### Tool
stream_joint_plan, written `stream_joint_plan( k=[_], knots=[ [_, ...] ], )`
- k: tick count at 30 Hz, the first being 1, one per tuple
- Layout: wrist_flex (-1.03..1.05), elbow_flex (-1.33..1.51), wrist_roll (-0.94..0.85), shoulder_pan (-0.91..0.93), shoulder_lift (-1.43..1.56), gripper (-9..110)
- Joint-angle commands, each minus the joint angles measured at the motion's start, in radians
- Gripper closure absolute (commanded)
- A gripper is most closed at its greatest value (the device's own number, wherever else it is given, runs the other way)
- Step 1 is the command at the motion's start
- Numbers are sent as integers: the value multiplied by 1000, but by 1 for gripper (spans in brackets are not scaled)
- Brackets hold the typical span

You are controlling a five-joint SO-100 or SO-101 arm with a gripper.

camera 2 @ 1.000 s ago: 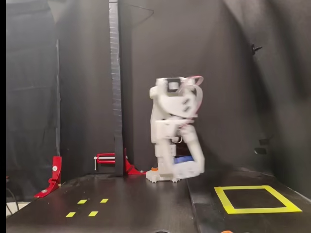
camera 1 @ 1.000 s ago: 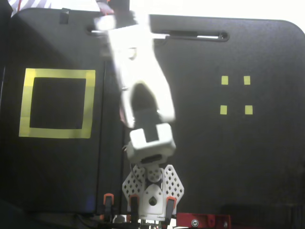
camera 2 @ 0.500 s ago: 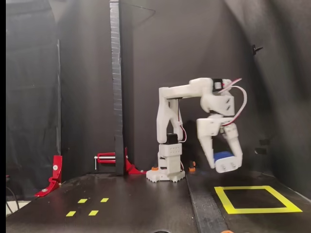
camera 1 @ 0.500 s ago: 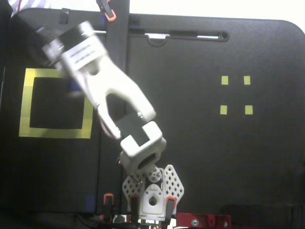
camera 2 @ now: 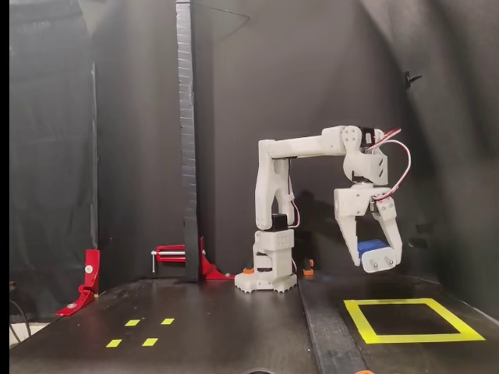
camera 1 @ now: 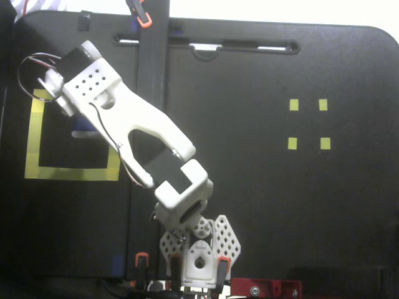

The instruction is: Grasp the block and place it in the designated area.

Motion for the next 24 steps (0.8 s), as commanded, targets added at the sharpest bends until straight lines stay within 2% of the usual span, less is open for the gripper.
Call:
stream_joint_plan(
  k=[1,24],
  knots=[
    [-14,-55,17,6,-5,80],
    [-176,-109,130,-52,-357,80]
  ],
)
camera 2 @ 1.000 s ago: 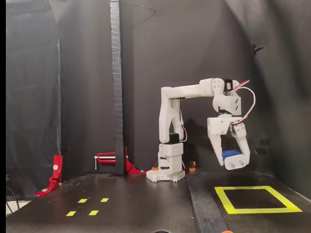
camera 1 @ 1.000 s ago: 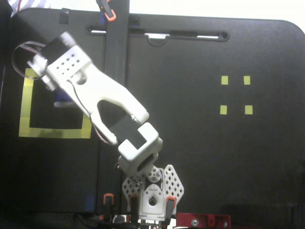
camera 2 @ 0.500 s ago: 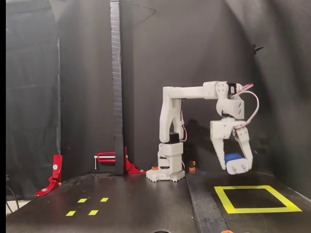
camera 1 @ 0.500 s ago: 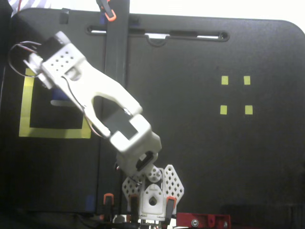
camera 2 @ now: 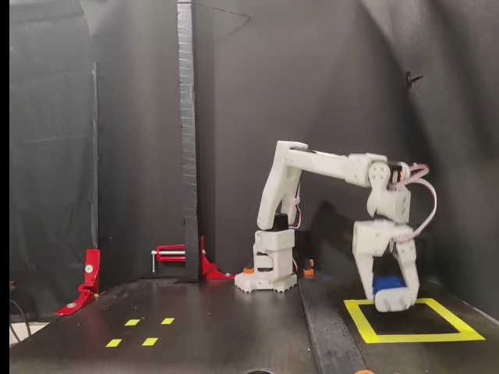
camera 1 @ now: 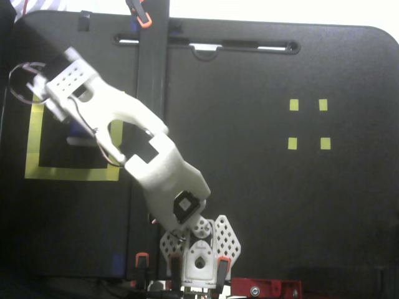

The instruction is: Grasp the block and place it in the designated area.

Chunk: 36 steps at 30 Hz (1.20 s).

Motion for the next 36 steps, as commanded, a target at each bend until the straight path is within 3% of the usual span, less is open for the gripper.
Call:
stream_joint_plan(
  k=[1,17,29,36],
  knots=[
    [-12,-48,8,2,-6,80],
    [-25,-58,5,0,-57,80],
    [20,-58,-29,0,-31,56],
    [41,-58,-51,2,-20,55]
  ],
)
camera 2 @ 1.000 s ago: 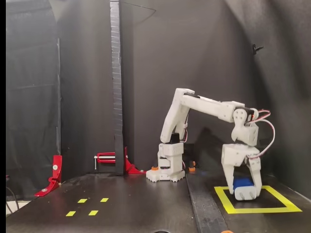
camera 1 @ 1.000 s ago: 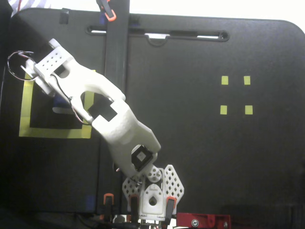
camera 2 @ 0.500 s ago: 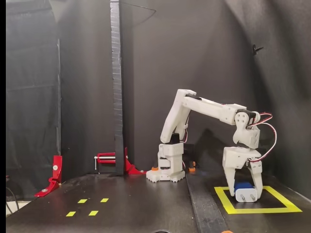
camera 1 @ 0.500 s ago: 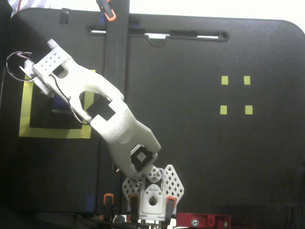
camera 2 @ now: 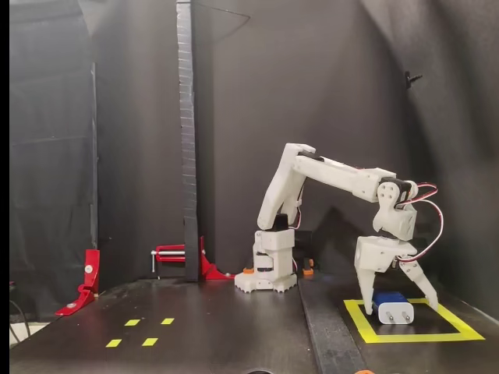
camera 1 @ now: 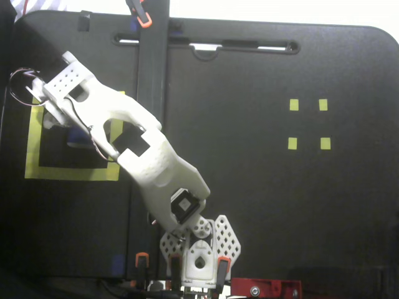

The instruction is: Grasp the block and place it in the designated area.

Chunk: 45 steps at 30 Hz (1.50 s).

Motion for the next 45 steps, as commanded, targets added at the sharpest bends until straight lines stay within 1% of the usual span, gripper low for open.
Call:
stream_joint_plan(
  k=[1,7,22,31,33,35,37,45],
  knots=[
    [9,-34,-9,2,51,55],
    [32,-35,-21,14,104,55],
    [216,-37,-57,48,411,55],
    [244,-41,-64,55,448,56],
    [247,-49,-64,58,449,61],
    [253,-61,-63,61,449,69],
    [255,-71,-63,66,448,75],
    [249,-75,-61,69,448,93]
  ],
)
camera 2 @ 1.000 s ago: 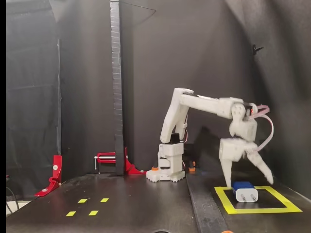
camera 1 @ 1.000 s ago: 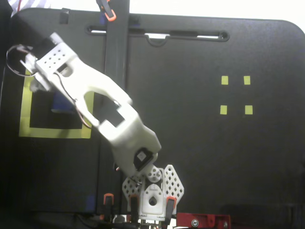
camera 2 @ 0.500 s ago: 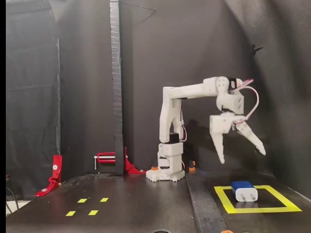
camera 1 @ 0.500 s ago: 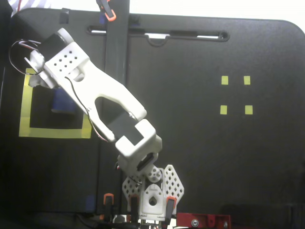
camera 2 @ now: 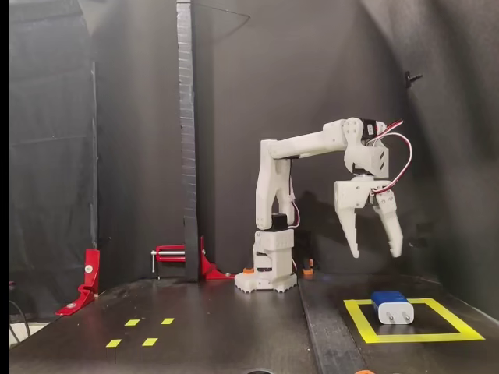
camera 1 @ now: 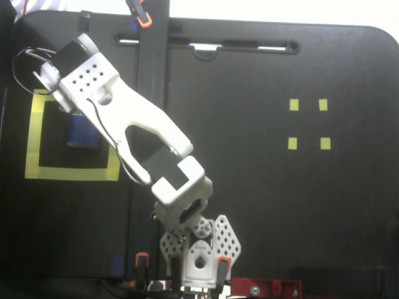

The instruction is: Grasp the block and place it in the designated area.

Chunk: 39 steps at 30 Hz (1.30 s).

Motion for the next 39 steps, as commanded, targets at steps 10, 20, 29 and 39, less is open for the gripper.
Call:
stream_joint_plan(
  k=[10,20,29,39],
  knots=[
    [-5,-43,15,9,48,101],
    [-48,-43,449,20,48,102],
    [-49,-43,882,63,49,102],
    [-57,-43,914,138,69,102]
  ],
)
